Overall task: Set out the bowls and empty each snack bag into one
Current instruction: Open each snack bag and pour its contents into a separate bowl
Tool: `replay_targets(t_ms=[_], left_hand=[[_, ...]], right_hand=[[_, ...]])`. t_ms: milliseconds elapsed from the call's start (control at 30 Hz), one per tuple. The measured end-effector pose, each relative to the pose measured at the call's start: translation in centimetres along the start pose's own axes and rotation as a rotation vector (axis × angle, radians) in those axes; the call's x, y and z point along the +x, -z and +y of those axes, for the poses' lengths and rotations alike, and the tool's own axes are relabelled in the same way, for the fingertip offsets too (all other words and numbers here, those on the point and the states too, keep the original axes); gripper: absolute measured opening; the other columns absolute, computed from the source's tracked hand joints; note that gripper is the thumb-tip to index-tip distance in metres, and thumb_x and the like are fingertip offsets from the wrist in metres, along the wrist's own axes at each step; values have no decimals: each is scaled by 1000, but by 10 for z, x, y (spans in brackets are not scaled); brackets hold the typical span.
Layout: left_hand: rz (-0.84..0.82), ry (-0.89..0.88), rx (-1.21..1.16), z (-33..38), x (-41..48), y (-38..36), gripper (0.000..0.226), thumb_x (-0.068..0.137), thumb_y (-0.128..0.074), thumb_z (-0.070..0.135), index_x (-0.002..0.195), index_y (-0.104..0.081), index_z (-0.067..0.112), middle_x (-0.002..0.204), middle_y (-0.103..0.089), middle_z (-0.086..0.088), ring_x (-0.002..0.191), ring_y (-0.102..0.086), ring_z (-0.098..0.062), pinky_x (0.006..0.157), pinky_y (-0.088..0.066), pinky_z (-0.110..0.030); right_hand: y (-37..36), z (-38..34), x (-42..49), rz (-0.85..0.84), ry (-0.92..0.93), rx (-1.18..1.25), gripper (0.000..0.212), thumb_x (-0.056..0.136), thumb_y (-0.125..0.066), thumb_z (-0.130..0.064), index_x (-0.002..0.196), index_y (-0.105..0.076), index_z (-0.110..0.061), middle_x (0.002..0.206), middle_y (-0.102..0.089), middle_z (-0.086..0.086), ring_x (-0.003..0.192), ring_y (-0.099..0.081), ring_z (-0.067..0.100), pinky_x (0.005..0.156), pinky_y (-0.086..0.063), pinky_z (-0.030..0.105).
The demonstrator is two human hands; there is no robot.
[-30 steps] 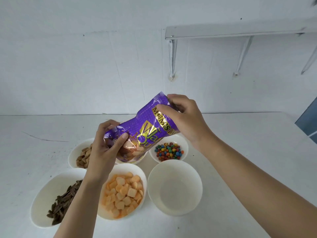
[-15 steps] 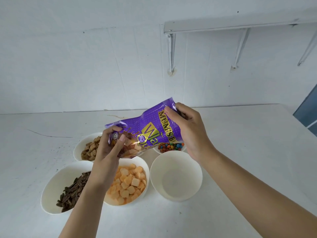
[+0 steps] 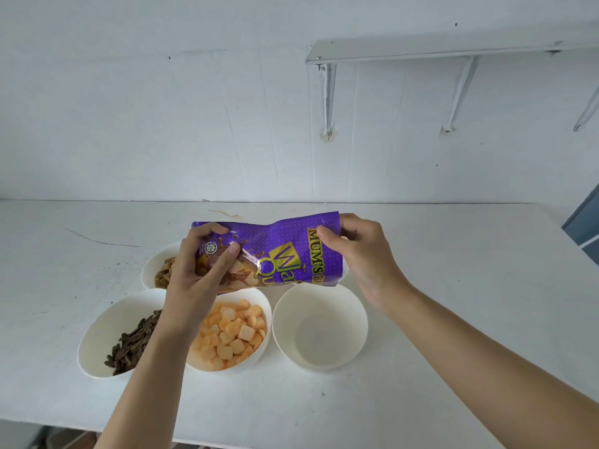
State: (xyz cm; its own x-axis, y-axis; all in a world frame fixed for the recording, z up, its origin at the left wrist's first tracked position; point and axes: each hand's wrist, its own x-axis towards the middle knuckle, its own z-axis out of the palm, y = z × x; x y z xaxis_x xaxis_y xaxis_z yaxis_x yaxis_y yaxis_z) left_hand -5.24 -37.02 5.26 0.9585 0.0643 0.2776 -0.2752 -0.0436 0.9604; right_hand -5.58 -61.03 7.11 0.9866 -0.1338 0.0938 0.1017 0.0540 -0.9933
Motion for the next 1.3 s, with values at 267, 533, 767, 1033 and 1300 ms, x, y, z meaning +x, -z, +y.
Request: replay_targets(t_ms=[267, 533, 767, 1033, 1300], left_hand=[[-30, -9, 171, -1, -1, 15, 35, 88, -78, 33, 120, -65, 28, 122, -57, -22, 106, -68, -42, 82, -62, -58], [-28, -14, 225, 10, -9, 14, 25, 85, -77, 33, 108, -69, 40, 123, -58, -10, 104, -70, -28, 75, -62, -40], [-42, -57, 336, 17, -10, 16, 32, 86, -74, 50, 114, -61, 43, 114, -62, -11, 104, -67, -29, 89, -58, -54], [-49, -74, 326, 23, -6, 22, 46, 85, -67, 57, 123, -58, 34, 111, -68, -11, 109, -65, -38, 94, -52, -66], [-27, -29, 282, 29, -3, 23, 22, 96, -67, 38, 114, -56, 34, 102, -69, -6, 97, -70, -41, 85, -56, -67]], right_hand=[[9, 14, -3, -70, -90, -16, 19, 93, -70, -8, 74, -70, -10, 66, -66, -2, 56, -63, 6, 53, -47, 14], [8, 36, -14, -99, -181, 8, 21, 94, -69, -15, 74, -76, -12, 83, -74, 13, 81, -67, 24, 97, -52, 53], [5, 43, -22, -84, -193, 22, 17, 94, -69, -13, 79, -77, -14, 82, -76, 2, 80, -68, 16, 92, -52, 43], [3, 47, -28, 30, -123, 51, 9, 86, -79, -19, 88, -80, -11, 95, -78, 10, 93, -71, 29, 97, -53, 49], [0, 35, -25, 109, -46, 87, 20, 83, -82, -20, 92, -72, -5, 95, -73, 15, 81, -66, 16, 69, -55, 29]])
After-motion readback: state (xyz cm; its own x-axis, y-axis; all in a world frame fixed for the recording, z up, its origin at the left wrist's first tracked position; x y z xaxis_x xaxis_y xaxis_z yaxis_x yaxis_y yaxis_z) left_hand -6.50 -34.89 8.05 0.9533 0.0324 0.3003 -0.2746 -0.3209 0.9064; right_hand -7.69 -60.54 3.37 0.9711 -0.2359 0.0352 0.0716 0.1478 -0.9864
